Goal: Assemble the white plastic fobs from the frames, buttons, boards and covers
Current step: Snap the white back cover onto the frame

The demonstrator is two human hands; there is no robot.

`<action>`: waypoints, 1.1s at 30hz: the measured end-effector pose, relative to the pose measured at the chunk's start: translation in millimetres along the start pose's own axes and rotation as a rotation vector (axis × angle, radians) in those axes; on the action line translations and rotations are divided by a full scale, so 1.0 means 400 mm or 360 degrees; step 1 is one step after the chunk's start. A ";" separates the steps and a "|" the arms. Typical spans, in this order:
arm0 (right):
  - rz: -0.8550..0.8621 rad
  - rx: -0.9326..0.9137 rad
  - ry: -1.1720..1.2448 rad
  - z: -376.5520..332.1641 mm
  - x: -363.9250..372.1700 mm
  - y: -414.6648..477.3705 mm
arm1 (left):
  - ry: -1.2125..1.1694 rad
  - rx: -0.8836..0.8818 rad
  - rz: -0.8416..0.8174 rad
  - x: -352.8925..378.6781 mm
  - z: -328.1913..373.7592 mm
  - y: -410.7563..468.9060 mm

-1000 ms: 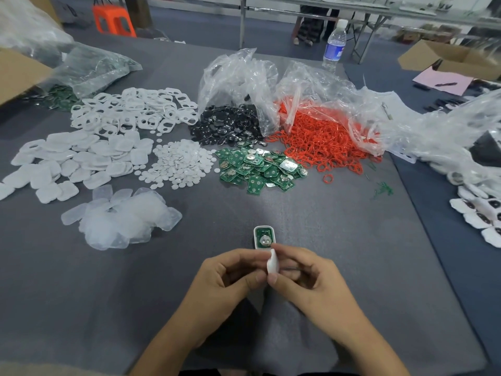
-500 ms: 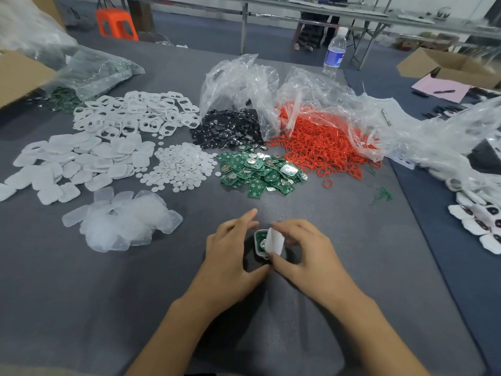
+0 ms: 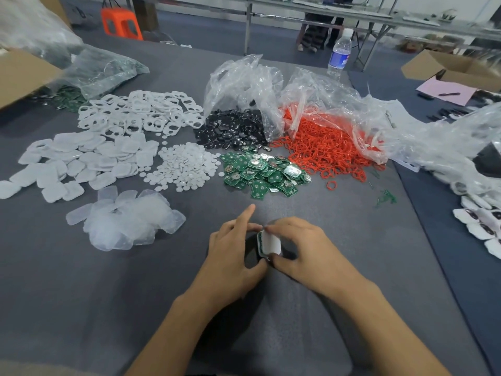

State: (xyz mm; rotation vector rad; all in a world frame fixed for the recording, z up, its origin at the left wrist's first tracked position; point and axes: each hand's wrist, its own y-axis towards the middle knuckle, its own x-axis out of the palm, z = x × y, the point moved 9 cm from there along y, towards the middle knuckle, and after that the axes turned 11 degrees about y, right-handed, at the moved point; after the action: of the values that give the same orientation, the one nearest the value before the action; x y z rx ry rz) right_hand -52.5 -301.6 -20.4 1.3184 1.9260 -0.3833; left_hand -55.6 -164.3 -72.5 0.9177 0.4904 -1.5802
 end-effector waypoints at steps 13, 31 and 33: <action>-0.0100 -0.0063 -0.0089 -0.009 0.011 0.013 | -0.0068 -0.0063 0.0031 -0.016 0.006 0.000; -0.0051 0.0115 -0.0010 0.007 0.011 0.031 | -0.0063 -0.0115 -0.0064 -0.026 0.006 0.015; -0.0057 0.0154 0.0017 0.014 0.009 0.038 | -0.0038 -0.0124 -0.0093 -0.025 0.008 0.022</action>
State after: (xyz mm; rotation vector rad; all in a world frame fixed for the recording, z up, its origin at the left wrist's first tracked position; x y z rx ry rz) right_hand -37.3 -296.1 -24.2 1.3514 1.9637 -0.4935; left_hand -48.1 -162.5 -61.2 0.8313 0.5623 -1.6116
